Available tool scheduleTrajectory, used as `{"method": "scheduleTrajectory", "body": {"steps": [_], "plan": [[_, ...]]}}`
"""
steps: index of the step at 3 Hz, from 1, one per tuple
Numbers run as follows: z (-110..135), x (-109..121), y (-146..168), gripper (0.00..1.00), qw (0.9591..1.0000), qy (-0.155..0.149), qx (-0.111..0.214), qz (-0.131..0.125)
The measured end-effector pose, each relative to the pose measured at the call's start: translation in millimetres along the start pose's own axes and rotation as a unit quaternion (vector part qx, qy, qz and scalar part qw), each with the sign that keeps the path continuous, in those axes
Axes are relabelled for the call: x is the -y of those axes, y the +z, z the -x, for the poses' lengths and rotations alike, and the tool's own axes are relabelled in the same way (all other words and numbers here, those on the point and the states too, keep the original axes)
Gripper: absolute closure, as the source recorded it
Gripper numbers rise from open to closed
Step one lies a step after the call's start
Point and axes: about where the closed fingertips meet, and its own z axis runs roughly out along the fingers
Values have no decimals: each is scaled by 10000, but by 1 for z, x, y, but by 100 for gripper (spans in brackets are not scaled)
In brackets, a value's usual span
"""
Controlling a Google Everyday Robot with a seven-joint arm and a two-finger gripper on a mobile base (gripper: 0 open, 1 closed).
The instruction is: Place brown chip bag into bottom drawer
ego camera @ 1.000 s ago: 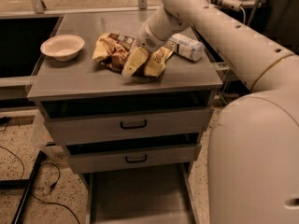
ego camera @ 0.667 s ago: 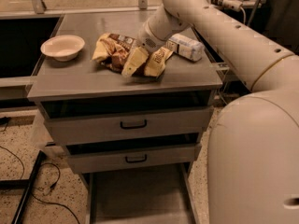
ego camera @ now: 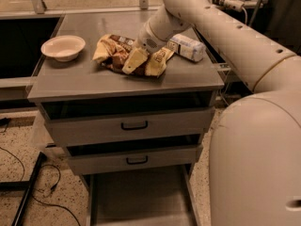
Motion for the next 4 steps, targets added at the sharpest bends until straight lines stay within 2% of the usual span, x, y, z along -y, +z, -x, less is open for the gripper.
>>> {"method": "scheduleTrajectory", "body": {"steps": [2,3,4], "plan": [[0,0,0,81,10000,0,0,1],[0,0,0,100,10000,0,0,2],[0,0,0,100,10000,0,0,2]]}}
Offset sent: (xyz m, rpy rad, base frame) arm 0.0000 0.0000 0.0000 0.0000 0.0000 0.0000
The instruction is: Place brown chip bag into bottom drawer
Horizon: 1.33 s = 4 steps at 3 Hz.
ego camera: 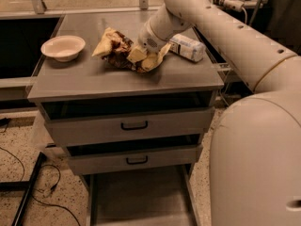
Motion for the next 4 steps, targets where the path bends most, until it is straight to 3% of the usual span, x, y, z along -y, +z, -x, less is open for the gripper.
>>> {"method": "scheduleTrajectory", "body": {"steps": [1,4], "plan": [[2,1,-3,100,10000,0,0,0],[-2,-54,-75,100,9966,-331,639,-407]]}}
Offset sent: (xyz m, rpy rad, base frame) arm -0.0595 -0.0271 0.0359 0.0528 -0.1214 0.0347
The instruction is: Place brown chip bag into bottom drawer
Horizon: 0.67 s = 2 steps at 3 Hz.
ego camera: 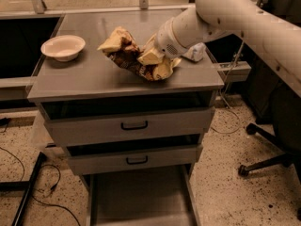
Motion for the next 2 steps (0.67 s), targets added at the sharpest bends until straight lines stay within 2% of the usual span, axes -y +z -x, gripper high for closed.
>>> {"method": "scheduleTrajectory", "body": {"steps": [1,2], "plan": [[-11,-21,-33,100,9995,-58,114,-295],[-32,-60,-59,100,9984,-182,71,-539]]}}
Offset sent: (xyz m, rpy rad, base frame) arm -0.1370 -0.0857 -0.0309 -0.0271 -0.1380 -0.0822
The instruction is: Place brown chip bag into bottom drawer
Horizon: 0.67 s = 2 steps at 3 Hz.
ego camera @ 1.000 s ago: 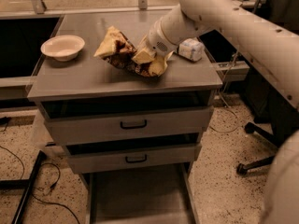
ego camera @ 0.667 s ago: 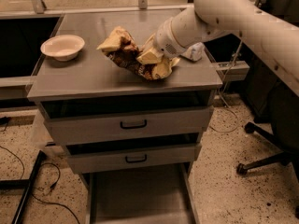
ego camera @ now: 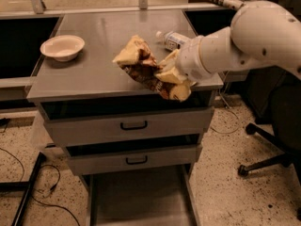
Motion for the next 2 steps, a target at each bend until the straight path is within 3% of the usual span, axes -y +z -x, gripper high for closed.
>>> {"method": "scheduleTrajectory", "body": {"steps": [1,2], "plan": [[-16,-51,-18,100,9999,-74,-81,-113],[-32,-110,-27,100,9996,-206,-160,-56]]}}
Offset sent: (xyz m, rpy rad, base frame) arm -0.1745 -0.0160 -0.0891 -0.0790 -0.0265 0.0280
